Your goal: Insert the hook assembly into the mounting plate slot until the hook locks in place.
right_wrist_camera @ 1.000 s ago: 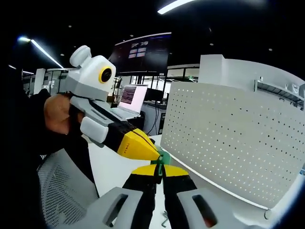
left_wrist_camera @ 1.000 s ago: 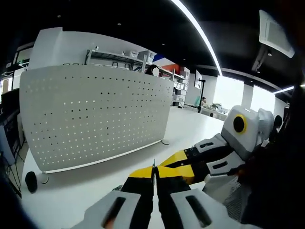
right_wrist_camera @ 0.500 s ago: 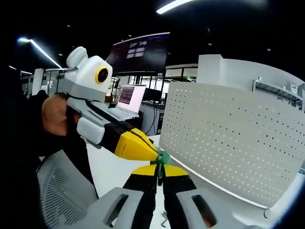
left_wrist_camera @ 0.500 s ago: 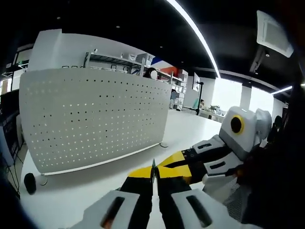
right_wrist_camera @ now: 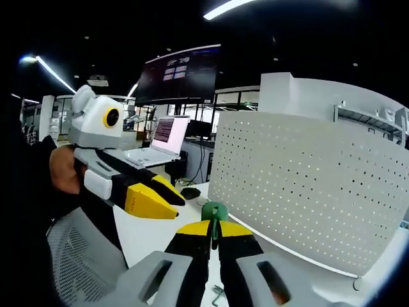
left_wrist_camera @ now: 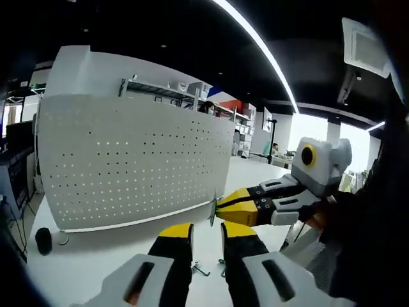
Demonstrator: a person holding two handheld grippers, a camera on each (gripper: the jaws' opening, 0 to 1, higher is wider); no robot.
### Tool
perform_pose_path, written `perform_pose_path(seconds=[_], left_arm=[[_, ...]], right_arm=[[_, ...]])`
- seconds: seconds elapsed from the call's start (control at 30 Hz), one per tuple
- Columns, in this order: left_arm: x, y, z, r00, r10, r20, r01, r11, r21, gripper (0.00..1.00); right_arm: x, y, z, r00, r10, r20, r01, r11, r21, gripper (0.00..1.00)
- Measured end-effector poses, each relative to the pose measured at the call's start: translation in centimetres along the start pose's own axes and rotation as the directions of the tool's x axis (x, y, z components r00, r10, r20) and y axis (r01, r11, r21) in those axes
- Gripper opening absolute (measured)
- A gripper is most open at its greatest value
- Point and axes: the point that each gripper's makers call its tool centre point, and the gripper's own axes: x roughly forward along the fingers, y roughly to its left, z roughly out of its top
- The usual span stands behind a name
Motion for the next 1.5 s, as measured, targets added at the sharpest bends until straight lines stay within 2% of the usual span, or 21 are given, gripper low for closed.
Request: perform_pose_path(seconds=[0.23, 0.43, 0.57, 0.7, 0.73, 0.9, 1.13, 1.5], left_arm=[[-1.2, 0.3, 0.0, 0.998, 0.036, 0.059, -0.039, 0.998, 0.048, 0.21], [-2.1, 1.1, -0.2, 0.993, 0.093, 0.069, -0.101, 0.987, 0.122, 0.25], [-2.7, 1.7, -0.6, 0.988, 0.140, 0.063, -0.149, 0.972, 0.181, 0.27], [-3.2, 2.4, -1.1, 0.978, 0.198, 0.068, -0.209, 0.948, 0.242, 0.34], [-3.3, 2.6, -1.6, 0.975, 0.216, 0.047, -0.221, 0.938, 0.266, 0.35], [-3.4, 2.2, -2.6, 0.974, 0.223, 0.034, -0.223, 0.930, 0.290, 0.38], [-3.7, 2.8, -2.7, 0.966, 0.253, 0.049, -0.256, 0.919, 0.299, 0.39], [-3.3, 2.6, -3.1, 0.969, 0.246, 0.040, -0.246, 0.920, 0.305, 0.39]], right_arm=[[0.1, -1.9, 0.7, 0.999, -0.042, 0.008, 0.042, 0.999, -0.002, 0.01], [-0.1, -3.5, 1.3, 0.997, -0.080, 0.012, 0.080, 0.997, -0.006, 0.01], [-0.2, -4.8, 1.8, 0.994, -0.112, 0.018, 0.112, 0.994, -0.010, 0.01], [-0.1, -6.4, 2.6, 0.989, -0.148, 0.026, 0.148, 0.989, -0.017, 0.01], [-0.1, -6.7, 2.8, 0.988, -0.154, 0.028, 0.155, 0.988, -0.018, 0.01], [0.2, -8.9, 3.8, 0.979, -0.203, 0.036, 0.204, 0.979, -0.024, 0.01], [0.4, -11.6, 4.6, 0.966, -0.255, 0.041, 0.256, 0.966, -0.023, 0.01], [0.4, -17.4, 7.0, 0.923, -0.376, 0.076, 0.376, 0.927, 0.019, 0.01]])
